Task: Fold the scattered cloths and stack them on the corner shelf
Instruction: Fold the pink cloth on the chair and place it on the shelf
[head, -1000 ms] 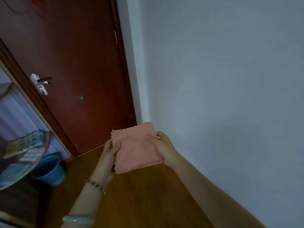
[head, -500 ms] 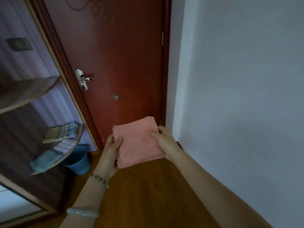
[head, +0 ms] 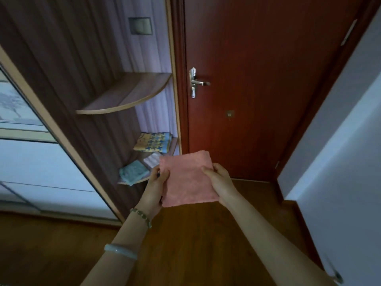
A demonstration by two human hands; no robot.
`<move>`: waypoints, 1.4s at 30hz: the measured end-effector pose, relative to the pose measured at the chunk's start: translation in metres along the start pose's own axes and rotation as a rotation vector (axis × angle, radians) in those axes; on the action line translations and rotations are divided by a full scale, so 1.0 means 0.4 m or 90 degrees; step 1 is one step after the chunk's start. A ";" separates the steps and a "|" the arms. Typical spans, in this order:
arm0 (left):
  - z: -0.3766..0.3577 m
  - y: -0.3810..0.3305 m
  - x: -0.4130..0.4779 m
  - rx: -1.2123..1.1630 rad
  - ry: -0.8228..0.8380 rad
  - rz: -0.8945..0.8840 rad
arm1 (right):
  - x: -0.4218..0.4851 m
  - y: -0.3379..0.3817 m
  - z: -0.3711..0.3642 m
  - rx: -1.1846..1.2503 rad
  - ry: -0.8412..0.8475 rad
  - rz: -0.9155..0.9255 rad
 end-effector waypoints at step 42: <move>1.093 0.257 0.978 0.243 -0.503 0.071 | 1.265 -0.432 -1.106 -0.360 0.319 0.081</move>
Point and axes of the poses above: each hand's wrist, its own x-axis towards the middle knuckle, its own z-axis out of the back of the hand, y = z × x, the point moved 10 cm from there along x, towards the middle knuckle, and after that the axes turned 8 degrees about -x, right-handed, at the moved point
